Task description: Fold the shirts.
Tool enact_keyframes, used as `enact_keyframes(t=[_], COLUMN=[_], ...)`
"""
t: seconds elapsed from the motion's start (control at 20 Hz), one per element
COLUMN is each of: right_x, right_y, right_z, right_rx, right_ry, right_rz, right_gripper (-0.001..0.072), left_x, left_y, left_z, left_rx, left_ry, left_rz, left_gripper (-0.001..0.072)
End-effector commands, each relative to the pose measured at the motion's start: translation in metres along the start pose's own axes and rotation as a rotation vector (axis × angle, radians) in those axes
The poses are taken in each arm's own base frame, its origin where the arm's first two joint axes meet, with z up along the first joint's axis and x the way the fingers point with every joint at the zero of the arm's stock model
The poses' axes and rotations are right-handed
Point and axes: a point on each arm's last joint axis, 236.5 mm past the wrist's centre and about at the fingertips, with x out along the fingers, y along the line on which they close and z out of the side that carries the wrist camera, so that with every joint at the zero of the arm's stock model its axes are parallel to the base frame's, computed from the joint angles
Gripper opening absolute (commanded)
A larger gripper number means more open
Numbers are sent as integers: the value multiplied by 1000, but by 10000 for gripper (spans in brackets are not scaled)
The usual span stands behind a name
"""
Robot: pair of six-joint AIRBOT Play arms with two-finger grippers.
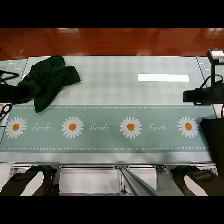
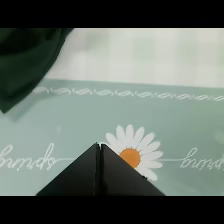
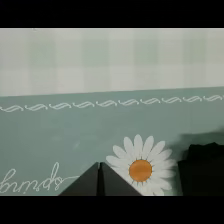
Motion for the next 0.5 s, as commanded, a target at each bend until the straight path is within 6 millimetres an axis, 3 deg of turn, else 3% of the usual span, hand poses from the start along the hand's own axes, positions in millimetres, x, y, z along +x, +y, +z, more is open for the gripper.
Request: enact_keyframes(t=[0.0,0.05,0.15,0.2,0.25,0.3,0.45], right_x=[23,30,32,31,31,33,51], right_y=[7,13,19,21,23,25,31], right_z=[-21,-16,1,12,19,23,22], right_rx=[9,-9,-17,-17,-17,-19,-26], right_ry=[23,-12,-93,-135,-165,-176,-142], right_rz=[20,39,62,72,79,83,86], right_gripper=[37,119,422,419,419,419,419], left_x=[47,58,75,81,85,85,75], left_y=[12,15,15,17,19,25,43], left_z=[-25,-24,-15,-8,3,20,88], left_rx=[-29,-36,-56,-54,-28,-9,53], left_ry=[74,87,81,70,37,-13,-159], left_rz=[15,16,4,8,12,36,120], left_gripper=[51,51,54,177,412,508,508])
